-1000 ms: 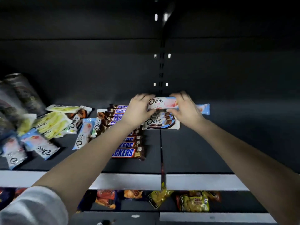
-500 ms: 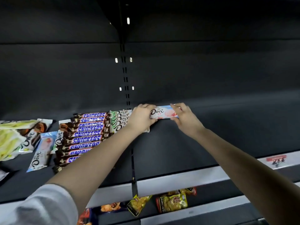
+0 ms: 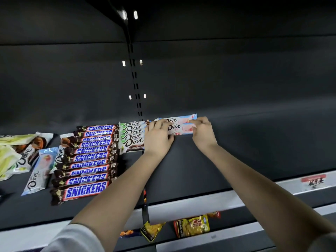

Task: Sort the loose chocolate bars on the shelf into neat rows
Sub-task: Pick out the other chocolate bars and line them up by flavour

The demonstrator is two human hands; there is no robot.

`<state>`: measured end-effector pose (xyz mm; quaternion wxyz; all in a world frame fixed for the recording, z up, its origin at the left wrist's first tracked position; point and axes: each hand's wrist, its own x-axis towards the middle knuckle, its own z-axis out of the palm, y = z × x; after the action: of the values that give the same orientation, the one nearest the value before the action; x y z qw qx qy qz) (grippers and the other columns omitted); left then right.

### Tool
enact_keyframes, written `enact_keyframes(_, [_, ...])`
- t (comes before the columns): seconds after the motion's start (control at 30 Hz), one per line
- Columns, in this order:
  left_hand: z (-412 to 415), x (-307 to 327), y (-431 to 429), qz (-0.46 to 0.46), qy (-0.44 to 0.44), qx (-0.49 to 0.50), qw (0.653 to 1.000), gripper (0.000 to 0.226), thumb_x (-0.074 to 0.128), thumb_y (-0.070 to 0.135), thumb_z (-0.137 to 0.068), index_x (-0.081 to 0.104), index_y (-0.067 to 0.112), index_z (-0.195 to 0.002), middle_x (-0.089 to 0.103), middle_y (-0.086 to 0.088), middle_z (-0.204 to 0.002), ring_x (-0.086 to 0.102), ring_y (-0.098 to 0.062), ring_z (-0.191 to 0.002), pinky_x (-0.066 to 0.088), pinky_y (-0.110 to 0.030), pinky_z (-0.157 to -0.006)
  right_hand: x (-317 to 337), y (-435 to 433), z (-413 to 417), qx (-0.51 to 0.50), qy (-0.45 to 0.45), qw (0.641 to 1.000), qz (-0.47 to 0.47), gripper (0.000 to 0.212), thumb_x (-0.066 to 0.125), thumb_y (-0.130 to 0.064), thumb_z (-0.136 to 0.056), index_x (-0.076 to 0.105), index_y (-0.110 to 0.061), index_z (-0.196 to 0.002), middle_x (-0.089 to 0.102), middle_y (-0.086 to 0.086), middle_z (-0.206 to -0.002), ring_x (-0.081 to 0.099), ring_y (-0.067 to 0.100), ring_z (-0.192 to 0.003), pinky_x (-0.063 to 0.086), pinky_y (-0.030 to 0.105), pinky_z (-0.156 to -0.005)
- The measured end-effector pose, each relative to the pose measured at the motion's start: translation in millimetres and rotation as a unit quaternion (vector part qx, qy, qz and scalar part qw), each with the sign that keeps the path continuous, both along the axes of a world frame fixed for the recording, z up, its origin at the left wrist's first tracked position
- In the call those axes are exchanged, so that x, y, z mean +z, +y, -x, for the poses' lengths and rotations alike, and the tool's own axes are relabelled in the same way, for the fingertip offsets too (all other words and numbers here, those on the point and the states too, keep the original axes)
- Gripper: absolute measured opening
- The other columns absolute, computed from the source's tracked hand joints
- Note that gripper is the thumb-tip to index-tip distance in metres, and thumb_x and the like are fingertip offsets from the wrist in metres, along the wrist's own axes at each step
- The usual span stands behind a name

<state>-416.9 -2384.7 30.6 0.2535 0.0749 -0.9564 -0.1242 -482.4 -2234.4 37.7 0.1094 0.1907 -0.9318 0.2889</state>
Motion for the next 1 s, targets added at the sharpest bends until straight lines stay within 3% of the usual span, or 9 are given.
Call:
enact_keyframes(0.17, [2, -2, -1, -0.008, 0.000, 0.062, 0.998, 0.047, 0.061, 0.034, -0.082, 0.053, 0.015, -0.124, 0.051, -0.004, -0.127, 0.041, -0.029, -0.121, 0.023, -0.038, -0.106, -2, -4, 2, -0.051, -0.034, 0.991, 0.117, 0.037, 0.041, 0.003, -0.092, 0.054, -0.003, -0.126, 0.043, 0.011, -0.127, 0.050, 0.016, -0.105, 0.025, 0.000, -0.083])
enact_keyframes(0.33, [3, -3, -1, -0.018, -0.005, 0.103, 0.995, 0.049, 0.058, 0.033, -0.084, 0.048, 0.015, -0.130, 0.049, -0.009, -0.127, 0.038, -0.031, -0.122, 0.022, -0.041, -0.106, 0, -2, 0, -0.035, -0.005, 0.987, 0.158, 0.038, 0.048, 0.009, -0.088, 0.057, -0.004, -0.123, 0.044, 0.012, -0.125, 0.052, 0.017, -0.108, 0.025, -0.008, -0.077])
enact_keyframes(0.53, [4, -3, -1, -0.016, -0.019, 0.124, 0.992, 0.042, 0.057, 0.036, -0.085, 0.051, 0.022, -0.124, 0.048, -0.009, -0.126, 0.038, -0.031, -0.118, 0.026, -0.042, -0.103, -1, -4, 3, -0.047, -0.001, 0.984, 0.171, 0.036, 0.050, 0.010, -0.086, 0.060, -0.005, -0.117, 0.045, 0.011, -0.124, 0.055, 0.019, -0.107, 0.035, 0.004, -0.085])
enact_keyframes(0.6, [5, -4, -2, -0.011, -0.021, 0.125, 0.992, 0.039, 0.057, 0.038, -0.085, 0.052, 0.024, -0.122, 0.048, -0.007, -0.124, 0.039, -0.031, -0.117, 0.027, -0.042, -0.102, -4, -6, 2, -0.043, 0.027, 0.991, 0.126, 0.033, 0.053, 0.005, -0.085, 0.063, -0.009, -0.114, 0.048, 0.009, -0.119, 0.050, 0.021, -0.107, 0.042, 0.019, -0.092])
enact_keyframes(0.7, [5, -4, -3, -0.008, -0.021, 0.127, 0.992, 0.037, 0.056, 0.038, -0.085, 0.054, 0.024, -0.118, 0.049, -0.007, -0.124, 0.040, -0.031, -0.116, 0.027, -0.042, -0.101, -8, -9, 0, -0.030, 0.076, 0.996, 0.045, 0.025, 0.058, 0.000, -0.082, 0.068, -0.010, -0.103, 0.054, 0.009, -0.110, 0.049, 0.029, -0.101, 0.045, 0.039, -0.085])
enact_keyframes(1.0, [5, -5, -3, -0.001, -0.024, 0.126, 0.992, 0.033, 0.055, 0.039, -0.084, 0.054, 0.022, -0.113, 0.050, -0.007, -0.119, 0.041, -0.031, -0.113, 0.028, -0.042, -0.097, -9, -13, -4, -0.009, 0.054, 0.998, -0.006, 0.027, 0.053, -0.005, -0.088, 0.063, -0.008, -0.114, 0.052, 0.011, -0.121, 0.047, 0.026, -0.107, 0.045, 0.032, -0.083])
